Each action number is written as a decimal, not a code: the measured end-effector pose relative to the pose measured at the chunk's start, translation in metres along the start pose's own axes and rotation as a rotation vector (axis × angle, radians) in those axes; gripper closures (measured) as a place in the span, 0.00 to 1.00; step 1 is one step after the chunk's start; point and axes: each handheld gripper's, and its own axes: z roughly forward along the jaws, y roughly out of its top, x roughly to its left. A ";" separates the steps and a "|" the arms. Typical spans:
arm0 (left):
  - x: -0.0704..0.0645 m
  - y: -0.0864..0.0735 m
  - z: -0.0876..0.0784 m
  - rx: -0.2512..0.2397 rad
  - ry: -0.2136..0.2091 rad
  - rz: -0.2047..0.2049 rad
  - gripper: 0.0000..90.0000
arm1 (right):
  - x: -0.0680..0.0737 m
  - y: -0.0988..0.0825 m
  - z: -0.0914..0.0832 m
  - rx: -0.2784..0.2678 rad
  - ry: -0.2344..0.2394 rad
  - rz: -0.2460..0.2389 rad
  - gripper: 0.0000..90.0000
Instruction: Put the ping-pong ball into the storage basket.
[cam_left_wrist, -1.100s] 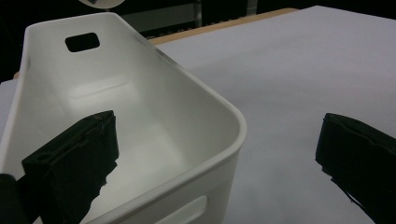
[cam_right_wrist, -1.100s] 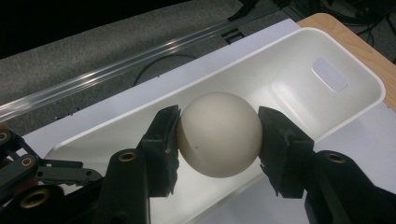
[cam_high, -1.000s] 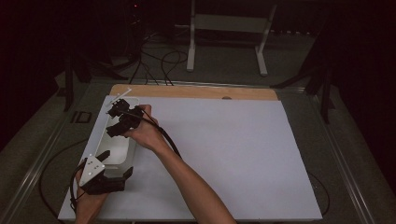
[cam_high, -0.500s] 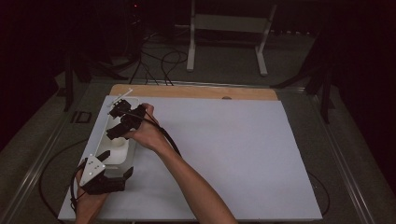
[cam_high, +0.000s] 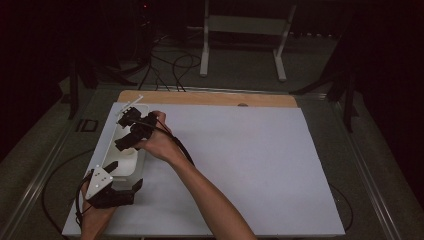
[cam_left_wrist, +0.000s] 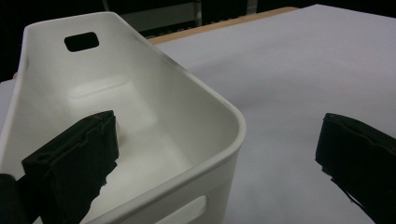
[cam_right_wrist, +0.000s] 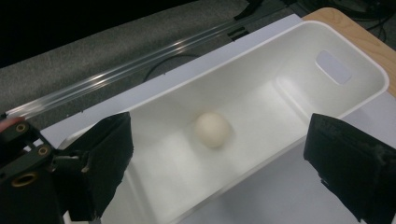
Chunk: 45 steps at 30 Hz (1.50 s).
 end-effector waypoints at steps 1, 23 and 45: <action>0.000 0.000 0.000 -0.001 0.000 -0.001 0.00 | 0.000 0.000 0.000 0.005 0.005 -0.004 0.09; 0.000 0.000 0.001 0.001 0.002 0.002 0.00 | 0.000 -0.005 -0.012 0.021 0.022 -0.042 0.09; -0.001 0.000 0.001 0.004 0.003 0.002 0.00 | -0.013 -0.023 -0.033 0.014 -0.022 -0.042 0.09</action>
